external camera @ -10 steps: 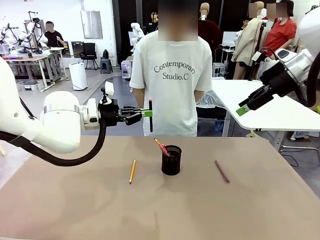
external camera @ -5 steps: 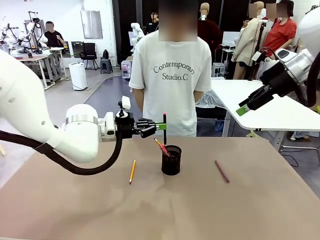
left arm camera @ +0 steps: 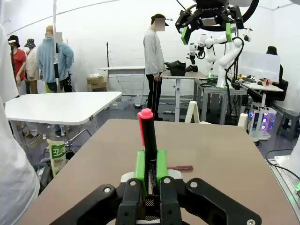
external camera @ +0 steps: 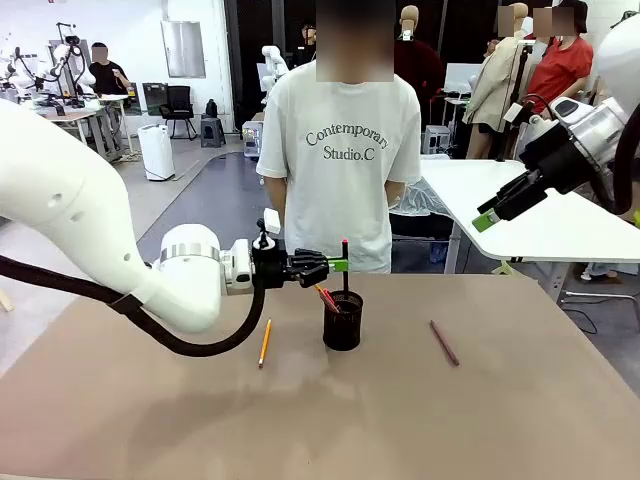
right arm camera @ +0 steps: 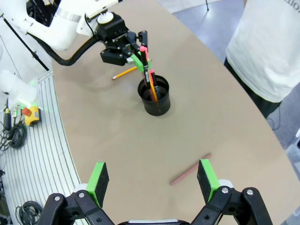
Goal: Place the pens into the pen holder.
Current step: Pick up a writing instrument from the table and place it into the Pen holder.
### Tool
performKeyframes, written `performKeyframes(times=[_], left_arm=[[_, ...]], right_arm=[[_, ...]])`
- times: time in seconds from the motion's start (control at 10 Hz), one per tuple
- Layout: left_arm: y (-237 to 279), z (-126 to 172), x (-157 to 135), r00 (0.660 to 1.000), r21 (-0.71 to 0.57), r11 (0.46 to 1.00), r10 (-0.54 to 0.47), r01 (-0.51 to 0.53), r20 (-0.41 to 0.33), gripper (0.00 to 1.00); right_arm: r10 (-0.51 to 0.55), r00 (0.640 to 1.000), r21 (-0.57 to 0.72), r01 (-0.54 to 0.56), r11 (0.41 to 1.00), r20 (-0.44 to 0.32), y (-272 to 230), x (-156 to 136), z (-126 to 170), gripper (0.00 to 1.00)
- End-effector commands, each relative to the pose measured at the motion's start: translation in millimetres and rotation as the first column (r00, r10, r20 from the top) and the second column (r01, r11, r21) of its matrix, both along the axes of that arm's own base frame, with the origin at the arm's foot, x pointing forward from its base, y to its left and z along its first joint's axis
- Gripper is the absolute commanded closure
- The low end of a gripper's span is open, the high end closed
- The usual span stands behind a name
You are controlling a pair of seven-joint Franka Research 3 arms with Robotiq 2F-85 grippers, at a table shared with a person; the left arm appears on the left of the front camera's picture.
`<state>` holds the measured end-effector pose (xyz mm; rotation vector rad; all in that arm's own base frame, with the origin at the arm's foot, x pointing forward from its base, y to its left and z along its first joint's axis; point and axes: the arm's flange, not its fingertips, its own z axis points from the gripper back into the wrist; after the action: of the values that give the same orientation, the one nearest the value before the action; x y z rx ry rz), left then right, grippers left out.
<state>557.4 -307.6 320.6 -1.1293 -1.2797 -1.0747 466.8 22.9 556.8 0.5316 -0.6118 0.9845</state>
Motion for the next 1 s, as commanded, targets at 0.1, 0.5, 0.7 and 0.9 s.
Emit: performKeyframes(times=[0.1,0.5,0.7,0.9], left_arm=[[-2,-5,3,0.999,-0.022,0.999,-0.041,0.041,0.013,0.81],[8,10,-10,0.998,-0.001,0.999,-0.042,0.042,0.055,0.04],[15,19,-13,0.996,0.016,0.999,-0.039,0.038,0.084,0.00],[22,27,-18,0.995,0.056,0.998,-0.044,0.039,0.087,0.00]], right_arm=[[0.007,1.000,0.011,-0.007,1.000,0.007,0,0,1,0.00],[0.007,1.000,0.011,-0.007,1.000,0.007,0,0,1,0.00],[0.007,1.000,0.011,-0.007,1.000,0.007,0,0,1,0.00],[0.007,1.000,0.011,-0.007,1.000,0.007,0,0,1,0.00]])
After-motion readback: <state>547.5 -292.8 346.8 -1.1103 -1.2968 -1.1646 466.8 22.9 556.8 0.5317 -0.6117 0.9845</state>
